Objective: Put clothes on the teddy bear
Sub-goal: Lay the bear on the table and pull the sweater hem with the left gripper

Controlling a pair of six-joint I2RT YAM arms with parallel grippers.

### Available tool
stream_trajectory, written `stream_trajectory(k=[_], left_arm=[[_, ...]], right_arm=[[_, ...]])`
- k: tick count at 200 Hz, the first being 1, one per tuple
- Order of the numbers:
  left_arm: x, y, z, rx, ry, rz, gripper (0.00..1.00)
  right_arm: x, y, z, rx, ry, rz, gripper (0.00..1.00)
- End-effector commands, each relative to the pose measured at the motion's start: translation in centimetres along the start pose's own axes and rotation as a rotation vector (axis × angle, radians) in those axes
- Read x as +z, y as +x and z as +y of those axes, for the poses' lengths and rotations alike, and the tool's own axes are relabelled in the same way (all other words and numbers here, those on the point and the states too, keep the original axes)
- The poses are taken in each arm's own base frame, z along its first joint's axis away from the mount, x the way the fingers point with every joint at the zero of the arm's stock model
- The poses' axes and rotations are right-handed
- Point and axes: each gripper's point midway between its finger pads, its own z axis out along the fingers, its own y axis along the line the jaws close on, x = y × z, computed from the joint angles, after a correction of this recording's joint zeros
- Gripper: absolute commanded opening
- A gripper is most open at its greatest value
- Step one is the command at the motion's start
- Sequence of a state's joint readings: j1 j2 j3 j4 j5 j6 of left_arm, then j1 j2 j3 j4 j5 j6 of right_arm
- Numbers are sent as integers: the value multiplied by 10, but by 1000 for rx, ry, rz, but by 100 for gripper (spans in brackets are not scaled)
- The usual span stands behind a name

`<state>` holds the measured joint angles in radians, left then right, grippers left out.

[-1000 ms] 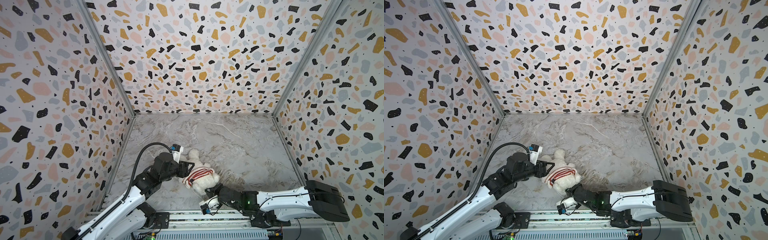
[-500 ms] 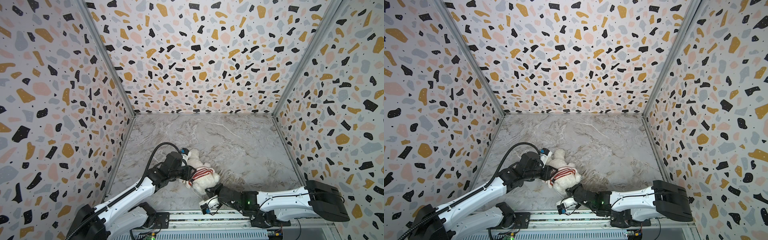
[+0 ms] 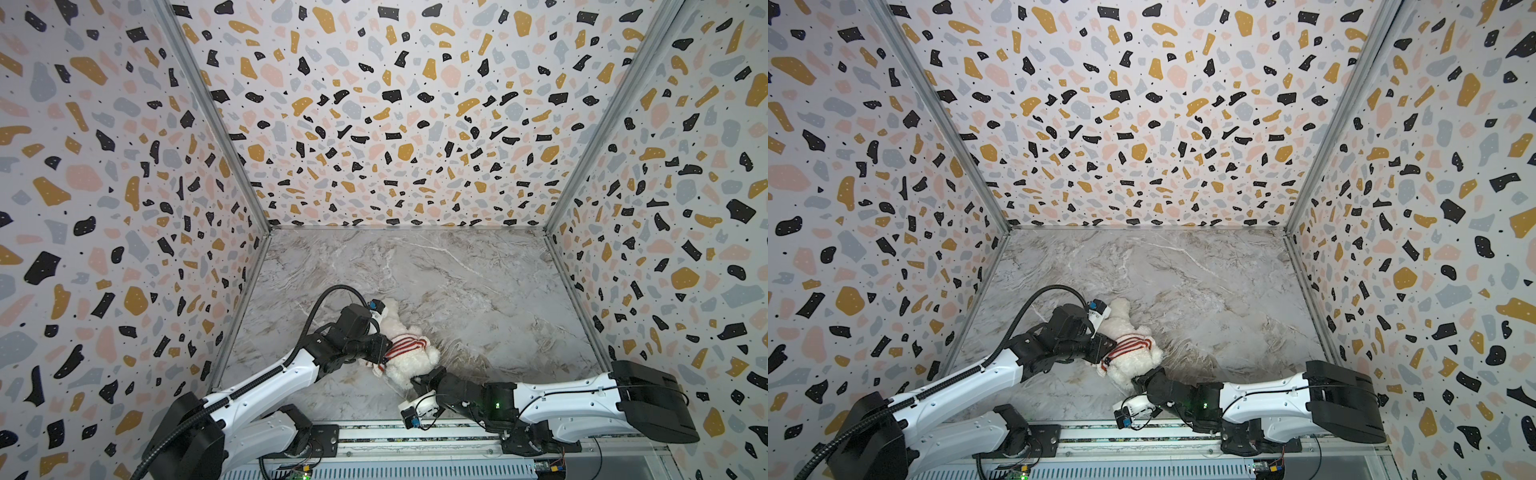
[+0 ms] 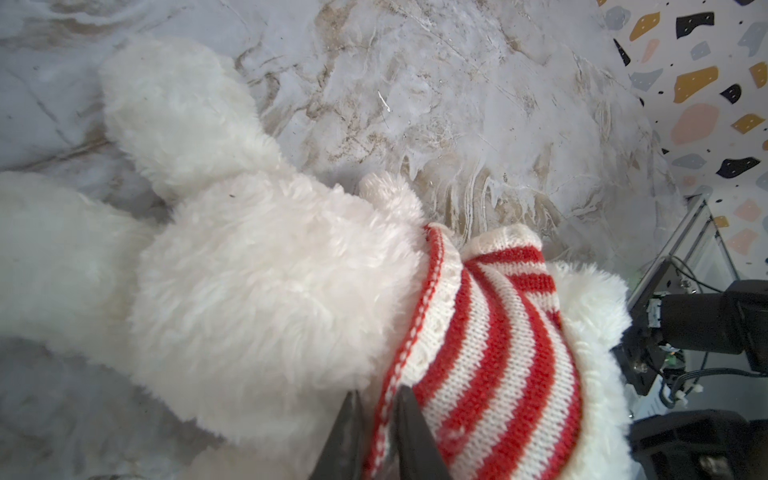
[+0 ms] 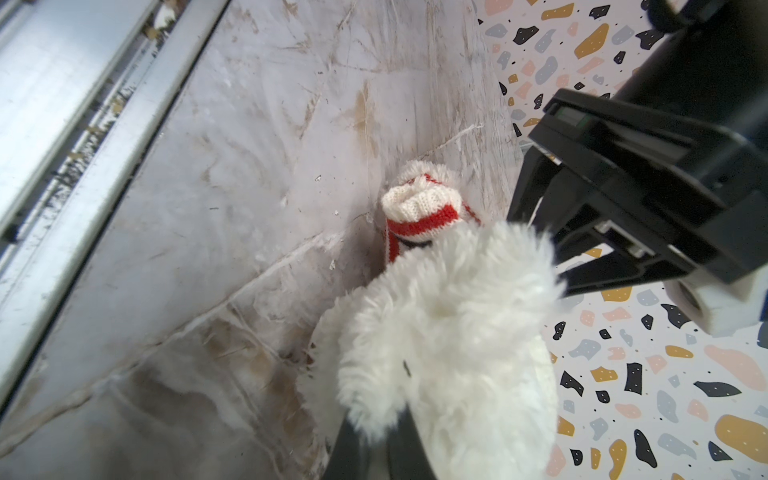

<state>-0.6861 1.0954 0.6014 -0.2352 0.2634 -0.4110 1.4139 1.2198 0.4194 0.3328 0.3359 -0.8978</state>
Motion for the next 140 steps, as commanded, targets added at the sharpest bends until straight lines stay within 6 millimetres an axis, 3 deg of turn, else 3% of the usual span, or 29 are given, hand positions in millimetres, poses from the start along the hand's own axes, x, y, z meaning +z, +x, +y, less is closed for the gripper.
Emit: stream_trajectory(k=[1, 35, 140], left_arm=[[-6, -10, -5, 28, 0, -30, 8], [-15, -22, 5, 19, -82, -80, 0], [-35, -61, 51, -94, -265, -242, 0]], right_arm=[[-3, -1, -10, 11, 34, 2, 0], [-5, 0, -10, 0, 34, 6, 0], [-10, 1, -1, -73, 40, 53, 0]])
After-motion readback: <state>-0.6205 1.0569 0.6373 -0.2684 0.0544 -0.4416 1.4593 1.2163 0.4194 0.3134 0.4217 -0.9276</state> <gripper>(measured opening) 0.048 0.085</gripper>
